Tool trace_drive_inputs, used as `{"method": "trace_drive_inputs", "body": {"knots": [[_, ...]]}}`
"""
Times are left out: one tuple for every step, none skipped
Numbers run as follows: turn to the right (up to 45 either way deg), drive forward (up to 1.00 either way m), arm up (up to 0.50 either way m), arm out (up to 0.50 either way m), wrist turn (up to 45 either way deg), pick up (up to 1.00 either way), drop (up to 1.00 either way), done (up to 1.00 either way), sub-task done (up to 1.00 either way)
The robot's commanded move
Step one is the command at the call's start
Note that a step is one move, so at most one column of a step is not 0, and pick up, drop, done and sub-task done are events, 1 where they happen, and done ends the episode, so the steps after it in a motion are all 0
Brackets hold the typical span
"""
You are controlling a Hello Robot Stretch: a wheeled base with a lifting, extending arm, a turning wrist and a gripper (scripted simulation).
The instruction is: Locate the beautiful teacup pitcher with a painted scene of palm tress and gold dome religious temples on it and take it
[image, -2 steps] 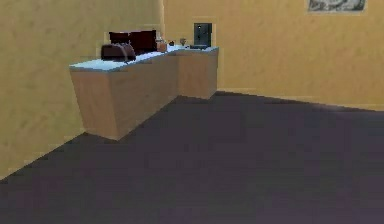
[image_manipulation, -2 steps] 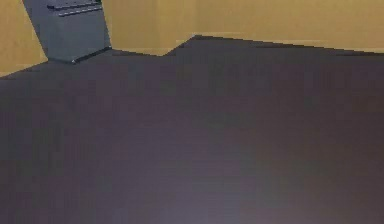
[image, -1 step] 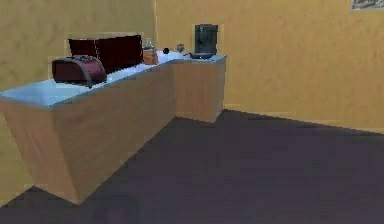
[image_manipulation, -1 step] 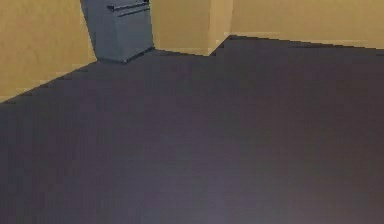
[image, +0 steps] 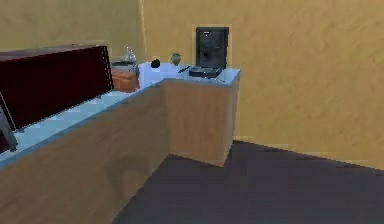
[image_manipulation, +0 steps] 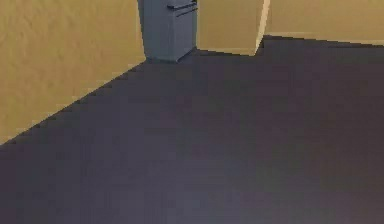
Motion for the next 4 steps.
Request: {"method": "trace_drive_inputs", "body": {"knots": [[0.0, 1.00, 0.00, 0.00, 0.0, 0.00, 0.00, 0.00, 0.00], [6.0, 0.00, 0.00, 0.00, 0.0, 0.00, 0.00, 0.00, 0.00], [0.0, 0.20, 0.00, 0.00, 0.0, 0.00, 0.00, 0.00, 0.00], [-45.0, 0.00, 0.00, 0.00, 0.0, 0.00, 0.00, 0.00, 0.00]]}}
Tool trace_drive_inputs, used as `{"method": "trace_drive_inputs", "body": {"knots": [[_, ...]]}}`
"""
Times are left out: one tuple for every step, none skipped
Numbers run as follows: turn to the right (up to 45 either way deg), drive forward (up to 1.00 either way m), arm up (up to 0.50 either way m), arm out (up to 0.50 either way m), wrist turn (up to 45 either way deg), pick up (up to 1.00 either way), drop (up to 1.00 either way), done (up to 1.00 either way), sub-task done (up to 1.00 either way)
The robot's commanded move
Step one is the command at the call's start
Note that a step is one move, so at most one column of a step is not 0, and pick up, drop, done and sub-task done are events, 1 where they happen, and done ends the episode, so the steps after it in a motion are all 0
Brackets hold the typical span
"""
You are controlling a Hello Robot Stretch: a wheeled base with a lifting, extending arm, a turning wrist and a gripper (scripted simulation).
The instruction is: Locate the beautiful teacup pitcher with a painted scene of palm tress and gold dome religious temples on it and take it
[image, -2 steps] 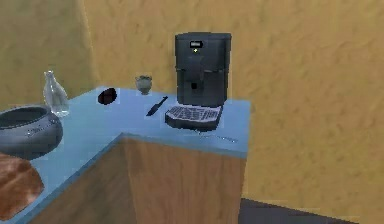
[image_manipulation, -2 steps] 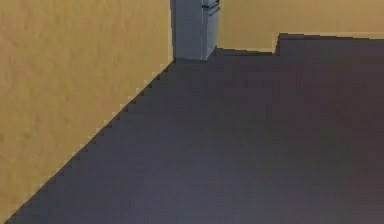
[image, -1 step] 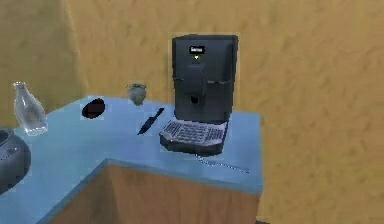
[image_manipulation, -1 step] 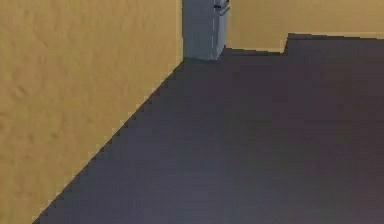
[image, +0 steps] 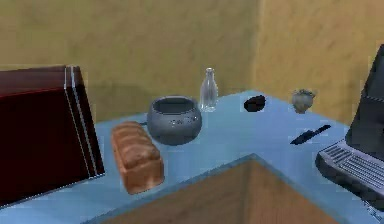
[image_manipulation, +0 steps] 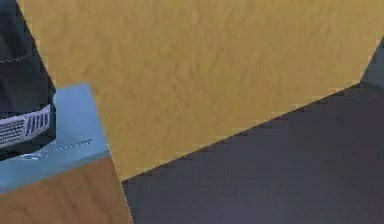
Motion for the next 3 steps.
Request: {"method": "trace_drive_inputs", "body": {"knots": [[-45.0, 0.00, 0.00, 0.00, 0.0, 0.00, 0.00, 0.00, 0.00], [-12.0, 0.00, 0.00, 0.00, 0.0, 0.00, 0.00, 0.00, 0.00], [45.0, 0.00, 0.00, 0.00, 0.0, 0.00, 0.00, 0.00, 0.00]]}}
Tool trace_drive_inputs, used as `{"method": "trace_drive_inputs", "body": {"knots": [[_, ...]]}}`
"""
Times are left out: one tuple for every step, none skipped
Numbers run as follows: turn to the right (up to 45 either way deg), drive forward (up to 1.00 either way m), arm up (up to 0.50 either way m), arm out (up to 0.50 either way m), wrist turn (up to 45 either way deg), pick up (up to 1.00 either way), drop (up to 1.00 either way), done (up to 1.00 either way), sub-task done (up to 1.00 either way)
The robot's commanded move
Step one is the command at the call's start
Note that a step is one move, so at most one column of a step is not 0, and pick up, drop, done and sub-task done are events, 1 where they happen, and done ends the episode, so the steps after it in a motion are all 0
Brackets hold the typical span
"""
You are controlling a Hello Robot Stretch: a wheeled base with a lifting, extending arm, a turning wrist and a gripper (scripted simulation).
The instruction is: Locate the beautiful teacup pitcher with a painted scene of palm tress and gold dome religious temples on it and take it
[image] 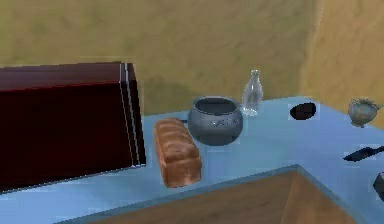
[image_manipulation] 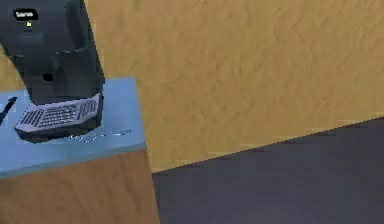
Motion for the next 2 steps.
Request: {"method": "trace_drive_inputs", "body": {"knots": [[30.0, 0.00, 0.00, 0.00, 0.0, 0.00, 0.00, 0.00, 0.00], [0.0, 0.45, 0.00, 0.00, 0.0, 0.00, 0.00, 0.00, 0.00]]}}
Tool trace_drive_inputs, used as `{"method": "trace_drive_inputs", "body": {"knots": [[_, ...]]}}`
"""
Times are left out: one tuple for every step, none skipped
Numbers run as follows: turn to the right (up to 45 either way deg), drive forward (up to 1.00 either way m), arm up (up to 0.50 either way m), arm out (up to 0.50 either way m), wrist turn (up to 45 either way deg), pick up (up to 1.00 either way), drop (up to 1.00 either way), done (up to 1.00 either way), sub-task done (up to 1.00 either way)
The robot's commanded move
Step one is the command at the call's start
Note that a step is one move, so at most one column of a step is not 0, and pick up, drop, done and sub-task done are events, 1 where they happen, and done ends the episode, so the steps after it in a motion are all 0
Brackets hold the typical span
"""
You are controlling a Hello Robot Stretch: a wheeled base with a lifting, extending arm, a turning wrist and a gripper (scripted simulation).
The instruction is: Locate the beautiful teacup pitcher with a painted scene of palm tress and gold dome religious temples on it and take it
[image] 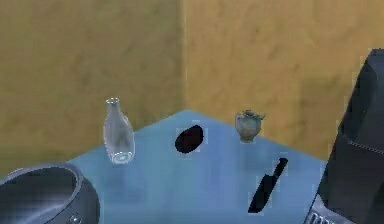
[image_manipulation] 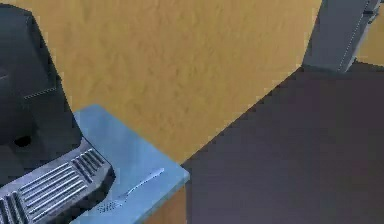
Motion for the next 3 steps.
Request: {"method": "trace_drive_inputs", "body": {"knots": [[-45.0, 0.00, 0.00, 0.00, 0.0, 0.00, 0.00, 0.00, 0.00], [-24.0, 0.00, 0.00, 0.00, 0.0, 0.00, 0.00, 0.00, 0.00], [0.0, 0.00, 0.50, 0.00, 0.0, 0.00, 0.00, 0.00, 0.00]]}}
